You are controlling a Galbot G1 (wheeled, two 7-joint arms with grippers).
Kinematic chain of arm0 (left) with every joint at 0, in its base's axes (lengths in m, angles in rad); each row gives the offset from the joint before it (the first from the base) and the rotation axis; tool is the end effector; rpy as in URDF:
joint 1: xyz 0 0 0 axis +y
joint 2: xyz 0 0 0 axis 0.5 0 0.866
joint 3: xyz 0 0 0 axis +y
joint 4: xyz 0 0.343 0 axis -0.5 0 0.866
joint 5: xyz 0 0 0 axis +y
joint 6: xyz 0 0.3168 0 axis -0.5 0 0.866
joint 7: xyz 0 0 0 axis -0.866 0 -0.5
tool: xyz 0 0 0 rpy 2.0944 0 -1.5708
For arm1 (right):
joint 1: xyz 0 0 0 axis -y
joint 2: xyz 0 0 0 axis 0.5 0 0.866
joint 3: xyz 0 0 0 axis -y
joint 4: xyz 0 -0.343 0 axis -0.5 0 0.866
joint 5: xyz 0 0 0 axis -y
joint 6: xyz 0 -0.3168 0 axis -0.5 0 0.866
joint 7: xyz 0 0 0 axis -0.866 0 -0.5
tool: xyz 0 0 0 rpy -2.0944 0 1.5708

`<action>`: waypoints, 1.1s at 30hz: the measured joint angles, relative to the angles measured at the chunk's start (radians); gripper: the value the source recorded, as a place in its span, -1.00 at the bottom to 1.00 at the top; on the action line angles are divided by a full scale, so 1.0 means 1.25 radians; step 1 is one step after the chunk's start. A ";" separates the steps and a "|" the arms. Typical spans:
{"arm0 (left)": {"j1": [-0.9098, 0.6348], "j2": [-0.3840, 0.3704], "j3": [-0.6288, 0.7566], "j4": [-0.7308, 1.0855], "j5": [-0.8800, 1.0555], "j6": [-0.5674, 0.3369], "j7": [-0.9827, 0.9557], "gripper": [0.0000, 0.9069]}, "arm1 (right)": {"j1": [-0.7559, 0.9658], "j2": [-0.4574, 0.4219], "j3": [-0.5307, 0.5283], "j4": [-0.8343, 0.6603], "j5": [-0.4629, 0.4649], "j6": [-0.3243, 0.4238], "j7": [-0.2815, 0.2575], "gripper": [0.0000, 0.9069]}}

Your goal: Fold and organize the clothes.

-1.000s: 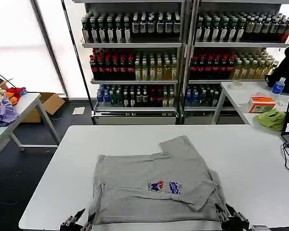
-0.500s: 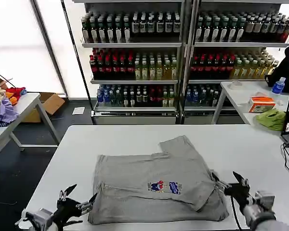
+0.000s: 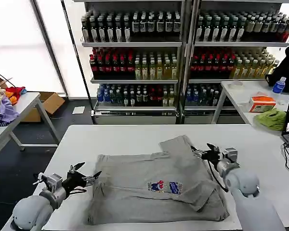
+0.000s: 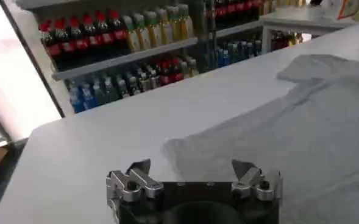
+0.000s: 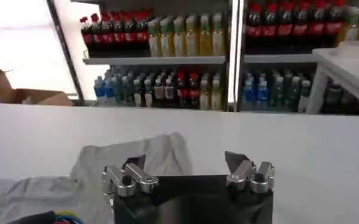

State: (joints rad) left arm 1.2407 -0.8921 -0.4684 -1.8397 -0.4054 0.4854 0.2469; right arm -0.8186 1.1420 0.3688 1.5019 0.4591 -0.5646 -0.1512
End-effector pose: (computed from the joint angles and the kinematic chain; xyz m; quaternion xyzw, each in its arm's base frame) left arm 0.2585 0.1494 -0.2667 -0.1901 -0.9431 -0.1137 0.2479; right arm 0.3839 -0.1074 -0.2721 0.1288 -0.9646 -0.0076 0.2300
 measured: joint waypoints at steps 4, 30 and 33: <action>-0.086 -0.002 0.059 0.081 -0.008 -0.001 0.008 1.00 | 0.058 0.012 -0.033 -0.082 -0.006 0.006 -0.013 1.00; -0.234 -0.048 0.175 0.232 -0.043 -0.005 0.030 -0.98 | 0.149 0.062 -0.111 -0.250 -0.021 0.020 -0.025 -1.00; -0.237 -0.047 0.177 0.237 -0.050 -0.005 0.035 -0.98 | 0.146 0.066 -0.113 -0.246 -0.018 0.020 -0.025 -1.00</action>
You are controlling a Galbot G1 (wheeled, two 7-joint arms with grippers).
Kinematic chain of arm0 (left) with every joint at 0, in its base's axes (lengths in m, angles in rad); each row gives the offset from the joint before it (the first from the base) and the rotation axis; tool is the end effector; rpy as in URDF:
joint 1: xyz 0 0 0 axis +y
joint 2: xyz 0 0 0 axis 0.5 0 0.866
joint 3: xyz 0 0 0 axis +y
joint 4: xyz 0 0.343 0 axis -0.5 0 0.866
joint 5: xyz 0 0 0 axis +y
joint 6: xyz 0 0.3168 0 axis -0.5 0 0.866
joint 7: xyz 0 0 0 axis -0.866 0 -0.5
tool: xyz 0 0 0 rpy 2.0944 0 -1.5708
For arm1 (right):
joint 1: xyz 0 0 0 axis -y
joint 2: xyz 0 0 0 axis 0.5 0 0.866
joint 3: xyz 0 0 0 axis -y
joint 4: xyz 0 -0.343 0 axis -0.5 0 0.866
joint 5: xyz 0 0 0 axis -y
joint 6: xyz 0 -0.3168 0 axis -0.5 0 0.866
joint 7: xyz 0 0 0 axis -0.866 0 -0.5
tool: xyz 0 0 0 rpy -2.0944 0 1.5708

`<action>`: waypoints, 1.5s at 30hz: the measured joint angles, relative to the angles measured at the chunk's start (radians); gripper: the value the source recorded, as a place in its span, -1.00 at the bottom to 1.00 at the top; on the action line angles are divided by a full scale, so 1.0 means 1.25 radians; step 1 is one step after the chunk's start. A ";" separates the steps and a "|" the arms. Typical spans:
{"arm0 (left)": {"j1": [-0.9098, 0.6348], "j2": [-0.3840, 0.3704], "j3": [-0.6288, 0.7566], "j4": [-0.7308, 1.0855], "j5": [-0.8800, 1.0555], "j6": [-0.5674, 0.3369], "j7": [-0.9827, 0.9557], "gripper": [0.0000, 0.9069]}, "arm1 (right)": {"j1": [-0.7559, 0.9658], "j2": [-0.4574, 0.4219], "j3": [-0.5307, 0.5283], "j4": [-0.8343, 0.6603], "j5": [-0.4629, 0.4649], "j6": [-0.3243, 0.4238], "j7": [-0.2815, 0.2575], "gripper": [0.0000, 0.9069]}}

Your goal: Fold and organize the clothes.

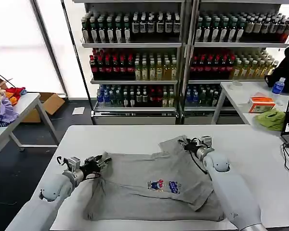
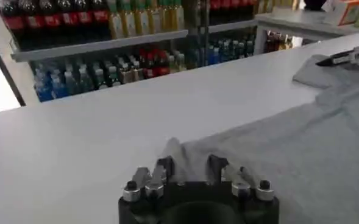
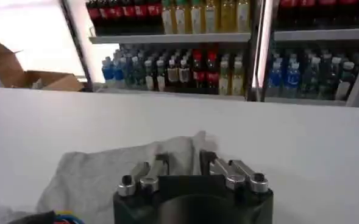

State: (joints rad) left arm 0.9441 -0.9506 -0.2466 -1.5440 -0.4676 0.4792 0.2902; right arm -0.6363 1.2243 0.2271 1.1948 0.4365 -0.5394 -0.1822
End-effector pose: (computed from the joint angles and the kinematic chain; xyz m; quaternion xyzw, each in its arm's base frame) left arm 0.3376 0.1338 -0.3032 -0.2215 -0.9322 -0.0665 0.2784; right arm 0.4426 -0.0750 -0.3103 0.1506 -0.9456 -0.0115 0.2883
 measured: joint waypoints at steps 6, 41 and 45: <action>0.002 -0.003 -0.002 0.003 -0.008 -0.009 0.004 -0.98 | -0.011 -0.001 0.001 0.017 0.014 -0.002 0.005 -1.00; 0.252 -0.004 -0.173 -0.301 -0.118 -0.047 -0.088 -0.98 | -0.368 -0.087 0.229 0.536 0.212 -0.031 0.049 -1.00; 0.306 -0.008 -0.195 -0.349 -0.096 -0.043 -0.095 -0.98 | -0.448 -0.086 0.269 0.606 0.216 -0.032 0.056 -1.00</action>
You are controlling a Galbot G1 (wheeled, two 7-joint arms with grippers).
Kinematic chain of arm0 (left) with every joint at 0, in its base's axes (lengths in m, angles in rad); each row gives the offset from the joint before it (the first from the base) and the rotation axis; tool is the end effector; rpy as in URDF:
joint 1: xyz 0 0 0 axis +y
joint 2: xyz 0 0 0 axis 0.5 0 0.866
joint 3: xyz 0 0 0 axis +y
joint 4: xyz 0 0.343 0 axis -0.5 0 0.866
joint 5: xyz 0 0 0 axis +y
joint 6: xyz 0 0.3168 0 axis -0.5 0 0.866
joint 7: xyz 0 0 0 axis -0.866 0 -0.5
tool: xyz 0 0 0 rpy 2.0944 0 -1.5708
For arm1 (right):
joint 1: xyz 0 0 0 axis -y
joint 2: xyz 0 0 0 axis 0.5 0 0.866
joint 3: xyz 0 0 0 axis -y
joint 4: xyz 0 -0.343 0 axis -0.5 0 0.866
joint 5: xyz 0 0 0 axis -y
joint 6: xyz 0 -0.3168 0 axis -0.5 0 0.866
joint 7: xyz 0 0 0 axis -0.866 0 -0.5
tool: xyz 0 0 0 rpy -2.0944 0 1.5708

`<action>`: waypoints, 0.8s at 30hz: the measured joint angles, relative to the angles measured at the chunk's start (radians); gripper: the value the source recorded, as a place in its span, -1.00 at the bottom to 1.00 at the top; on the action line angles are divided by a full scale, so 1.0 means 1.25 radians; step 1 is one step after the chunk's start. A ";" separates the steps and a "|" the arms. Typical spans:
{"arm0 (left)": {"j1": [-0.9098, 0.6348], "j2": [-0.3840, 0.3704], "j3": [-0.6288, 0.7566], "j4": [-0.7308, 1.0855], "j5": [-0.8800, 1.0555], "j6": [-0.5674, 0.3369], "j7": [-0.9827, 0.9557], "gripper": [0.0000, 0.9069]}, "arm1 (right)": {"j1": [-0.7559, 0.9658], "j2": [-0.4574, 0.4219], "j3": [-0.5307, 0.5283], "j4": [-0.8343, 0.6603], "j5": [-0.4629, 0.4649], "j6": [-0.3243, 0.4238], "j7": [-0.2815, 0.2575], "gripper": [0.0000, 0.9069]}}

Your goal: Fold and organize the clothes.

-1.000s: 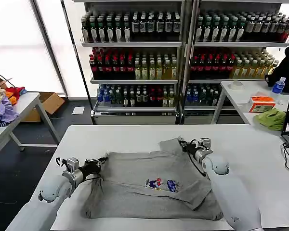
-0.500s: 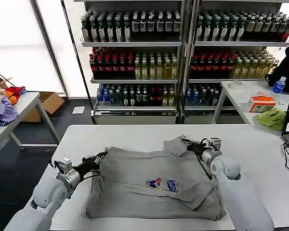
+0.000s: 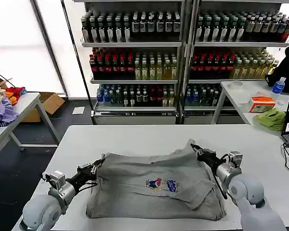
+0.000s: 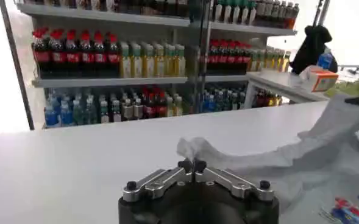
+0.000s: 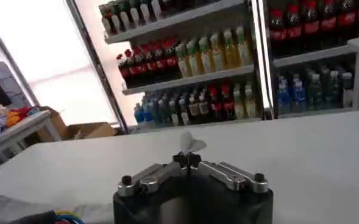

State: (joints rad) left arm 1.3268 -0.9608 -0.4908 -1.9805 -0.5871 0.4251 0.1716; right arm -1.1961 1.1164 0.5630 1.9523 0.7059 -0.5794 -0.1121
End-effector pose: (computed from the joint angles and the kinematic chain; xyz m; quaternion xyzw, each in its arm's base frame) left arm 0.2286 0.1164 -0.2562 -0.2099 -0.9592 -0.0009 0.1894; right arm 0.2613 -0.1092 -0.2385 0.1654 -0.9630 -0.1084 0.1832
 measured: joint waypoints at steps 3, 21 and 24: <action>0.046 -0.002 -0.018 -0.032 0.020 0.002 -0.002 -0.98 | -0.062 0.001 0.029 0.049 -0.003 0.000 0.002 -1.00; 0.289 -0.030 -0.096 -0.106 0.137 -0.035 0.033 1.00 | -0.354 0.051 0.102 0.185 -0.103 0.005 0.003 1.00; 0.315 -0.040 -0.102 -0.115 0.160 -0.039 0.034 1.00 | -0.371 0.056 0.112 0.189 -0.121 0.011 0.002 1.00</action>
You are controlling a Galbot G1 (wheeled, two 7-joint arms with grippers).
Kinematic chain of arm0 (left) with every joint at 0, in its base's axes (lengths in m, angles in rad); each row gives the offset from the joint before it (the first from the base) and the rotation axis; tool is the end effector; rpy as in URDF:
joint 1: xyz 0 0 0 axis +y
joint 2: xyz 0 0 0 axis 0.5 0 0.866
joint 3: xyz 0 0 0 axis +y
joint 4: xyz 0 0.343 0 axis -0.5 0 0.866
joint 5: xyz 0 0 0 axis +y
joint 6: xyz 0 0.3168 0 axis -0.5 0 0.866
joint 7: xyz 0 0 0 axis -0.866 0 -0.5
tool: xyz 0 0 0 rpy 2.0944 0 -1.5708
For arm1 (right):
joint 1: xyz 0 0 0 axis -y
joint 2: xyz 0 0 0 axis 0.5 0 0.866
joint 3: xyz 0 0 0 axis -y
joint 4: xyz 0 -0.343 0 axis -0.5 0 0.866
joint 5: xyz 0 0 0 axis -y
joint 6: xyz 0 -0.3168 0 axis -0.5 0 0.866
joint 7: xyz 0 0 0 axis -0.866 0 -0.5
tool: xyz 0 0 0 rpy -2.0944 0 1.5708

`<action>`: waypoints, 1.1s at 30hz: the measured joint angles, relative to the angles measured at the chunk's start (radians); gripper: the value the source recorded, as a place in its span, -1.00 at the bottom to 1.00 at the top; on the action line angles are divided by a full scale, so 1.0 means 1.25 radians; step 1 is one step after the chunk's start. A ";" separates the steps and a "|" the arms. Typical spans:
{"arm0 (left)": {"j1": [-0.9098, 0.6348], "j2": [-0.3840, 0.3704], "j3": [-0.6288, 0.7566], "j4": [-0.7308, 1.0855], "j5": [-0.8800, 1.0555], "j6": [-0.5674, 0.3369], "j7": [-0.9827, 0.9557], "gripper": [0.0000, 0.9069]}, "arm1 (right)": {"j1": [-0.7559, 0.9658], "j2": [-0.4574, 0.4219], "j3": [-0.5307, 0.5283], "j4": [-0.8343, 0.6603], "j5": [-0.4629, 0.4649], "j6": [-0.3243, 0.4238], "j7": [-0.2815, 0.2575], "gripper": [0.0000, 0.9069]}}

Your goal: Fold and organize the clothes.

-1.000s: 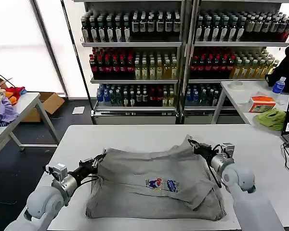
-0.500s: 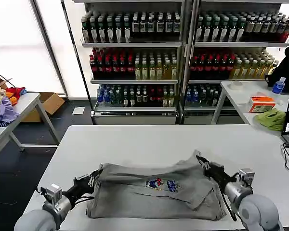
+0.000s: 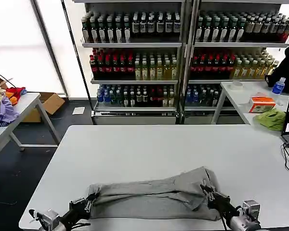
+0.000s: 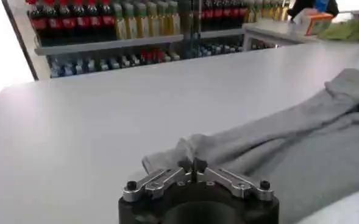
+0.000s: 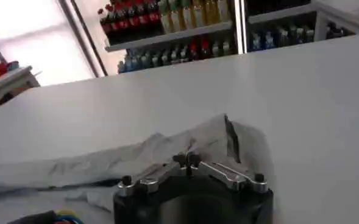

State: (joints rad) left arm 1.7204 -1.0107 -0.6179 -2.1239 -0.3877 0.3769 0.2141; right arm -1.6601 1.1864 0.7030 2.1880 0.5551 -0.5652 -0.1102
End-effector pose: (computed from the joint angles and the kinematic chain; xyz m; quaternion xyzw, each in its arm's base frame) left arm 0.1250 0.1153 -0.2737 -0.1993 -0.9436 -0.0548 0.2588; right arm 0.1327 -0.1026 -0.2531 0.1123 -0.9547 -0.0700 0.2667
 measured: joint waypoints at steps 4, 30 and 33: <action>0.019 -0.005 -0.016 -0.012 0.019 0.000 -0.004 1.00 | -0.023 0.008 0.019 0.005 -0.019 0.017 -0.009 1.00; 0.029 -0.176 0.021 -0.047 0.029 -0.014 -0.195 1.00 | -0.088 0.075 0.130 -0.016 -0.064 0.324 -0.066 1.00; 0.021 -0.193 0.029 -0.035 0.036 -0.012 -0.207 1.00 | -0.087 0.079 0.129 -0.016 -0.060 0.334 -0.068 1.00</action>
State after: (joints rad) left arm 1.7473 -1.2525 -0.5811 -2.1678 -0.3427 0.3621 -0.0447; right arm -1.7688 1.2850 0.8643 2.1674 0.4800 -0.1482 -0.1953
